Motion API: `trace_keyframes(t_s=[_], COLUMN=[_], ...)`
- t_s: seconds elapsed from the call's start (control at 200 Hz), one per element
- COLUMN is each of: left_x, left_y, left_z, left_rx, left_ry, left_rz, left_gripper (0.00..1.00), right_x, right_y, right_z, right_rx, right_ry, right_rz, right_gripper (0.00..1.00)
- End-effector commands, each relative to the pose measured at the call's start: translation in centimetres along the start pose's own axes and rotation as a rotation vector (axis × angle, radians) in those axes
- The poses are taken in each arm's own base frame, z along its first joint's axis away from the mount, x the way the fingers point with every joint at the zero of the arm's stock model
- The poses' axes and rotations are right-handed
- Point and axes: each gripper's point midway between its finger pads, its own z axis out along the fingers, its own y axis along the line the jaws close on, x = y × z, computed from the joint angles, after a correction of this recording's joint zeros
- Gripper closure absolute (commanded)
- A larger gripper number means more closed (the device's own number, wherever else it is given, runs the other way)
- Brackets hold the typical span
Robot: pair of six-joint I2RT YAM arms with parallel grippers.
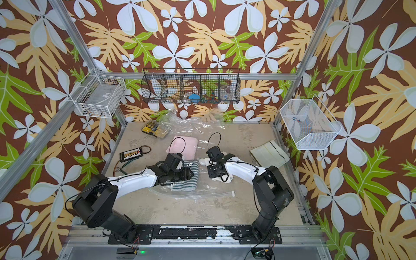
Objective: Place the folded towel into the vacuum bag
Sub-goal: Move the towel in the vacuum bag, then pick up the towel from the vacuum bag.
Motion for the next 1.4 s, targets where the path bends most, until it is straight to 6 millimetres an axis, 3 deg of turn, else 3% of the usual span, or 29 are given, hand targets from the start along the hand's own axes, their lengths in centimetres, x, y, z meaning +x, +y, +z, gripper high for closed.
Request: trace_keyframes(t_s=[0.0,0.09,0.175,0.23,0.3,0.38,0.48,0.586,0.671,0.871,1.126,1.256,1.396], left_x=[-0.7,-2.0,-3.3,-4.0,-4.8,-5.3,-5.3,-4.8,-3.8,-3.1,-2.6,-2.3,-2.2], left_y=[-0.3,-1.4,-2.4,-3.0,-3.6,-3.1,-3.7,-7.0,-8.9,-9.7,-9.2,-8.9,-8.9], left_z=[-1.8,-2.6,-3.1,-3.4,-3.8,-3.5,-2.6,-1.6,-0.4,0.6,0.9,0.9,1.0], left_rx=[-0.040,-0.022,-0.008,0.001,0.004,-0.032,-0.006,0.098,0.125,0.149,0.144,0.140,0.141], left_ry=[-0.007,-0.037,-0.055,-0.061,-0.061,-0.046,-0.011,0.031,0.064,0.069,0.080,0.082,0.088], left_rz=[0.019,0.033,0.039,0.047,0.070,0.095,0.131,0.158,0.178,0.163,0.159,0.161,0.166], left_gripper=[0.37,0.37,0.37,0.37,0.37,0.38,0.38,0.38,0.38,0.39,0.40,0.40,0.40], right_x=[0.4,-0.3,-0.6,-1.1,-2.3,-2.8,-2.5,-0.9,-0.3,2.0,2.6,2.5,1.5], right_y=[2.3,3.7,5.2,6.4,7.0,5.3,0.0,-5.8,-7.7,-7.2,-5.1,-4.7,-4.3], right_z=[-0.2,1.0,2.2,0.7,-3.1,-6.1,-7.2,-6.2,-6.1,-5.0,-2.7,-1.8,-2.3], right_rx=[-0.106,-0.166,-0.258,-0.352,-0.433,-0.438,-0.333,-0.234,-0.163,-0.166,-0.162,-0.142,-0.097], right_ry=[-0.004,-0.018,0.031,0.012,-0.059,-0.094,-0.113,-0.111,-0.107,-0.072,-0.016,0.004,-0.014], right_rz=[-0.007,0.015,0.030,0.029,0.028,0.042,0.129,0.262,0.271,0.295,0.244,0.226,0.187], right_gripper=[0.88,0.79,0.63,0.46,0.29,0.21,0.19,0.19,0.20,0.28,0.40,0.52,0.68])
